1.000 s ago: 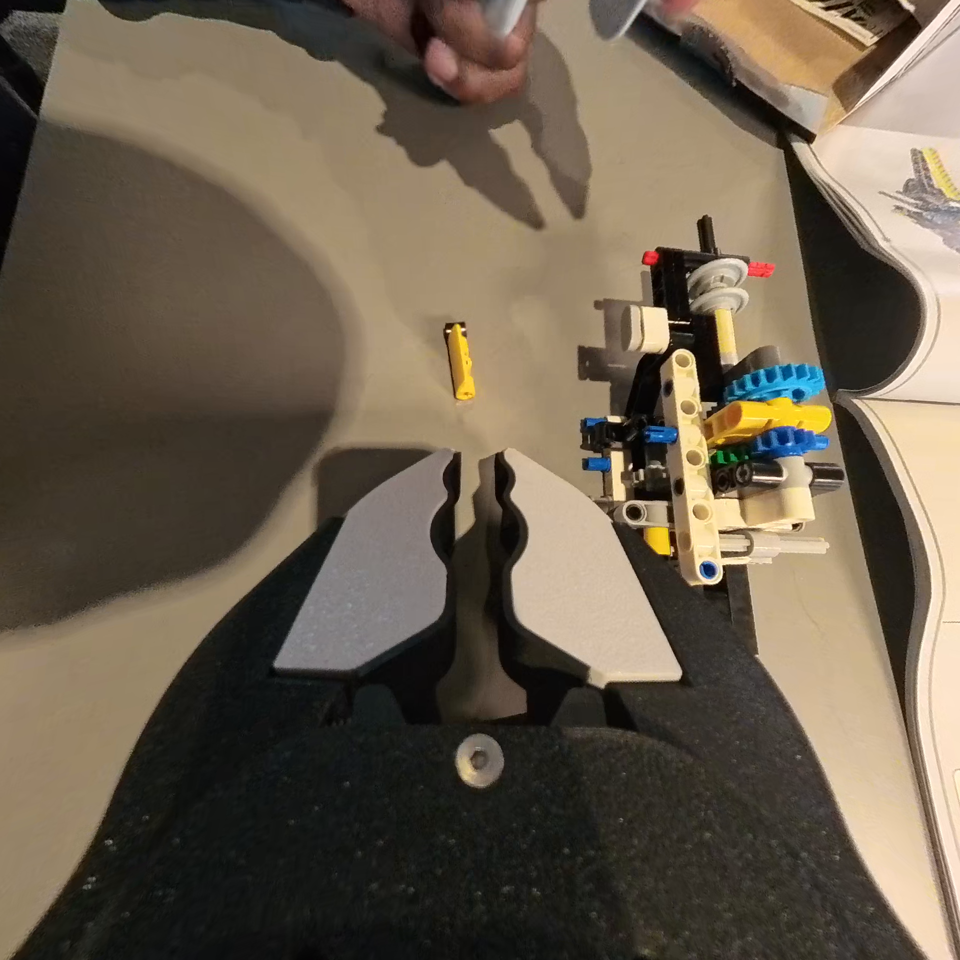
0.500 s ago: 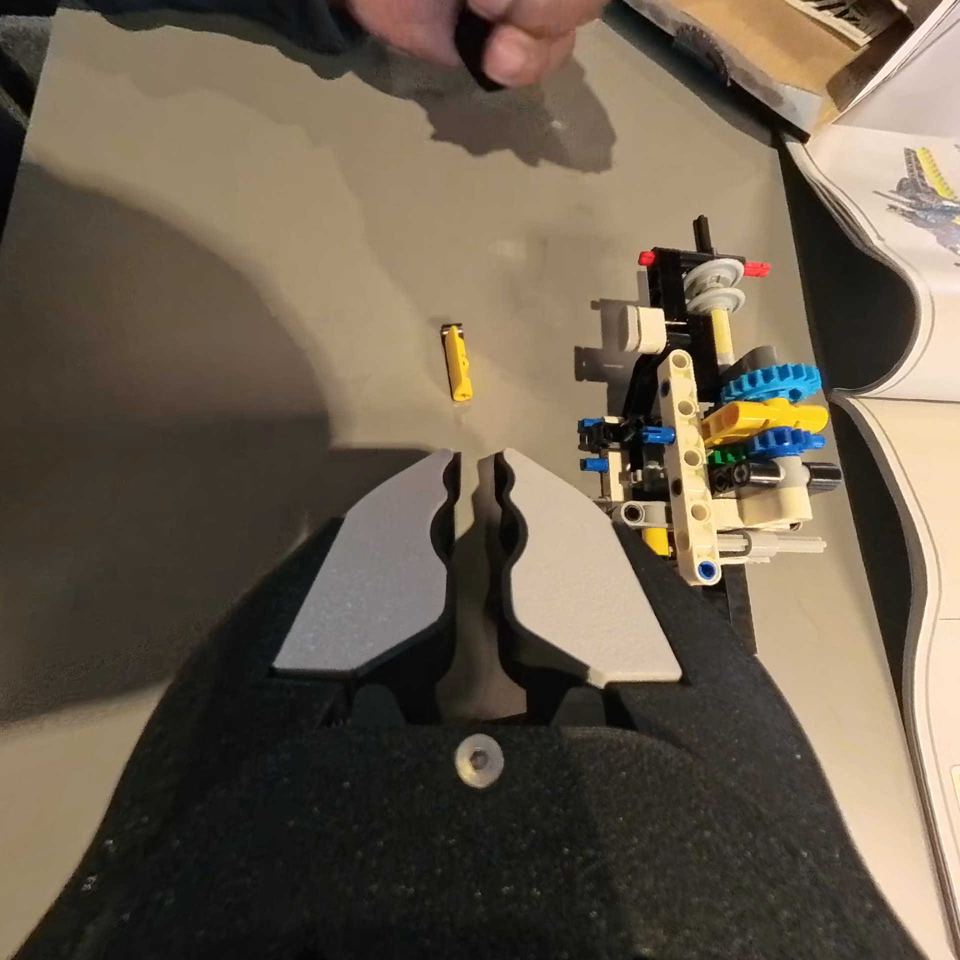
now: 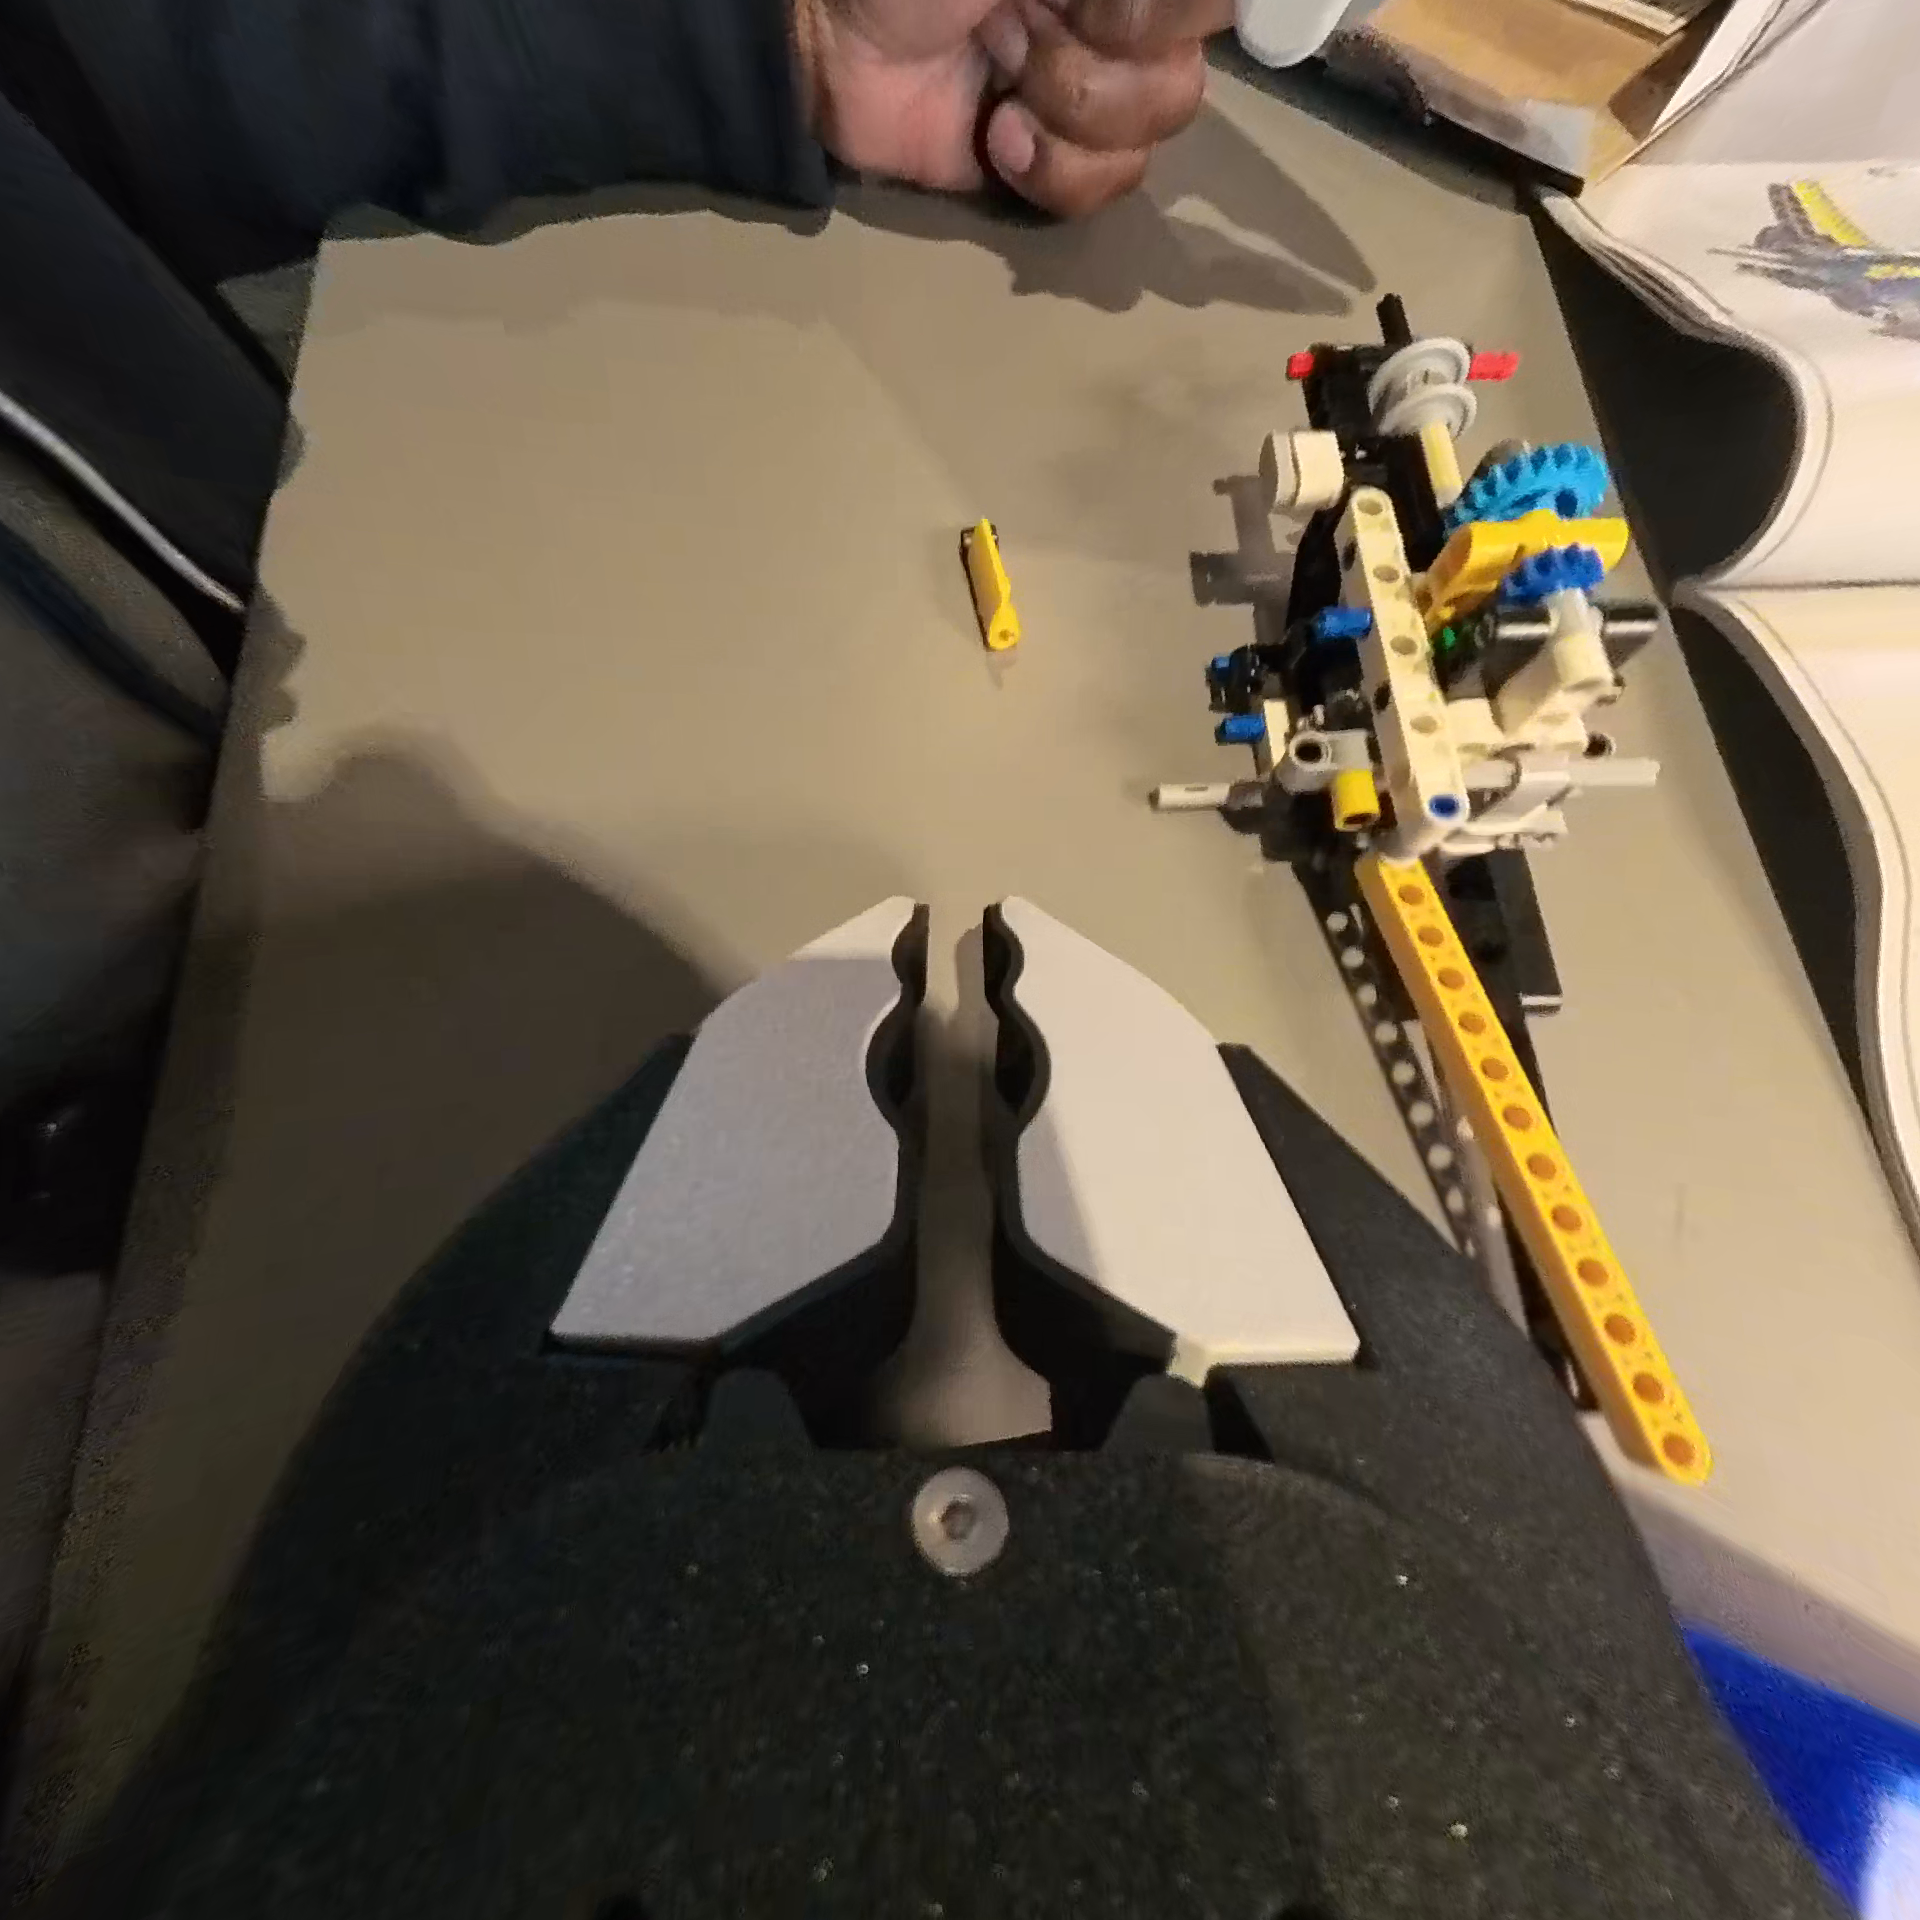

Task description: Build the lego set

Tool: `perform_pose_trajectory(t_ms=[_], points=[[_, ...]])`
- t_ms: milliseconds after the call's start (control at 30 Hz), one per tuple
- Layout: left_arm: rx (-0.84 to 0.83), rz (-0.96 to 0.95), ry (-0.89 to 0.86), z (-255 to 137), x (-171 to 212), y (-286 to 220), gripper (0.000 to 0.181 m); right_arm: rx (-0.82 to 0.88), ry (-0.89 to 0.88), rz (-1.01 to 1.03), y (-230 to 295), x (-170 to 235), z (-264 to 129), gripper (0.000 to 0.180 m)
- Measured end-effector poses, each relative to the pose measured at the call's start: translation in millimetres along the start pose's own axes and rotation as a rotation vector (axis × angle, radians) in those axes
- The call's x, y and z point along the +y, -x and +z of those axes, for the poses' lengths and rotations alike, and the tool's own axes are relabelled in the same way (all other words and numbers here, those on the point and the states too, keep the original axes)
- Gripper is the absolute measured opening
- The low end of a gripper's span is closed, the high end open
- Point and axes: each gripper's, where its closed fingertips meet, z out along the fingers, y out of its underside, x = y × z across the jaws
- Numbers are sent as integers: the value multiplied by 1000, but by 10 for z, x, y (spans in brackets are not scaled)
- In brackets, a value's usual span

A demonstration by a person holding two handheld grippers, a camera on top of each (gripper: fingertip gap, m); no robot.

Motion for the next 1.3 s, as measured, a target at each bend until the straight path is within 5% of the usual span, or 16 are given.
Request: perform_pose_trajectory(t_ms=[733, 900, 1033, 1133, 1300], points=[[-3, -4, 122, 146, 154, 13, 7, 32, -32, 59, 72, 120, -384, 14], [45, 18, 143, 155, 182, -72, 7, -7, -90, 339, -6, -103, -994, 14], [77, 50, 158, 147, 208, -152, 7, 132, -100, 356, -436, -186, -1823, 14], [92, 80, 169, 146, 228, -202, 7, 215, 86, 176, -876, 102, -2103, 12], [99, 98, 199, 155, 272, -233, 7, -44, 448, 74, -1009, 845, -1755, 12]])
